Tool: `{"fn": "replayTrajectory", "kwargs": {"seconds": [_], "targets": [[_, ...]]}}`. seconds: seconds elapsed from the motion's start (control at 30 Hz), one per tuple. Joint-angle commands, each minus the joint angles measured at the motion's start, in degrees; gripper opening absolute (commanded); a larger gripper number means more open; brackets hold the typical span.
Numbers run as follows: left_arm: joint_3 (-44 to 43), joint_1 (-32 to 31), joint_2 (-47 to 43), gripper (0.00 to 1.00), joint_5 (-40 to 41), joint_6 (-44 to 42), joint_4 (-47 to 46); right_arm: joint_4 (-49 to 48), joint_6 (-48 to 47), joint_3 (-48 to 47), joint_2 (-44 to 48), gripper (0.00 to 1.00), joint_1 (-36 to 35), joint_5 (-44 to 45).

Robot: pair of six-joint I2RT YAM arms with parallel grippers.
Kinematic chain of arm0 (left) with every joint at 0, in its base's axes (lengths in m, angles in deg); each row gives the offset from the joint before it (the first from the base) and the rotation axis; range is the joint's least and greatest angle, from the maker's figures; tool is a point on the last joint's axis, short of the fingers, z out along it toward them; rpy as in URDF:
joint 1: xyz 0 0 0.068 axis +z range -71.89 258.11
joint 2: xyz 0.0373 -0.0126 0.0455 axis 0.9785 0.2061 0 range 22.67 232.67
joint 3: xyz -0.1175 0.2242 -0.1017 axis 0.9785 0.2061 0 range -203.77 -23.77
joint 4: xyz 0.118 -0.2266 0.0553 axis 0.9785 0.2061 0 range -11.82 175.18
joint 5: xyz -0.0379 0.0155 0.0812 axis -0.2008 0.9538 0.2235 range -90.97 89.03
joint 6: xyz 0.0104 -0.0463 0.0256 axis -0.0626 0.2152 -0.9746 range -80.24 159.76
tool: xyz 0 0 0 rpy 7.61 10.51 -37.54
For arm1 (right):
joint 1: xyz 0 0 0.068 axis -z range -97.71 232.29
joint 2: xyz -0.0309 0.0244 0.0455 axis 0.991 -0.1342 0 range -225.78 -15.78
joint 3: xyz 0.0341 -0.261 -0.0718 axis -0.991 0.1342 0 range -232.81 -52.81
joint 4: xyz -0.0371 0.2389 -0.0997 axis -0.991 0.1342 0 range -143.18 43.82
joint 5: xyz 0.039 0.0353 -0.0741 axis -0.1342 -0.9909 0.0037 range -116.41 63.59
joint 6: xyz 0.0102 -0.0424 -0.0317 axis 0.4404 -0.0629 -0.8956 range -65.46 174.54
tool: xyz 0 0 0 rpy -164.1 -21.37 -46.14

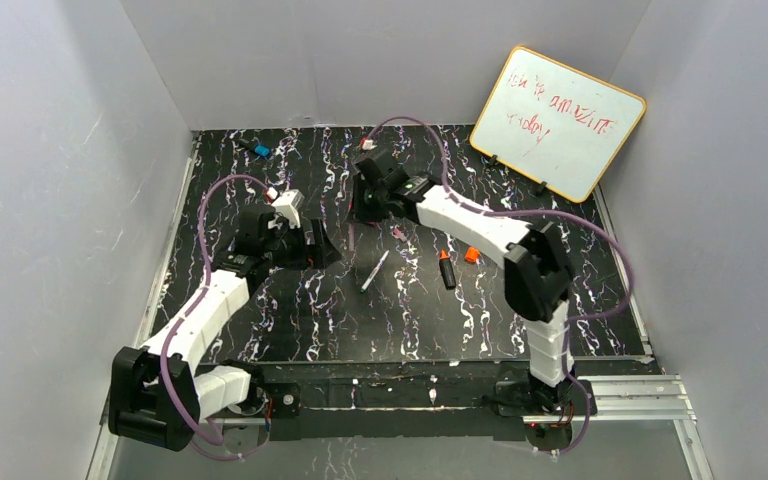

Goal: Insert the pens into the pen caps

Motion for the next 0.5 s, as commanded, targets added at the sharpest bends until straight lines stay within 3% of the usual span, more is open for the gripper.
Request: {"fn": "replayTrajectory", "kwargs": {"seconds": [0.0,0.37,0.47], "targets": [[4.78,0.12,-2.45,0.89,-13.49,9.39,-17.64,-13.35,-2.8,7.15,10.32,0.01,2.01,-0.62],[9.92,-0.09,-0.22,0.88,-20.44,21.82,-39.64,-19.31,-1.69,14.91,18.06,0.01,3.41,-5.14],[9.95,-0.8,1.09,0.87,-21.12,22.63,-41.31,-20.57,-0.63,16.23,18.3,0.01,3.36,-5.77]]}}
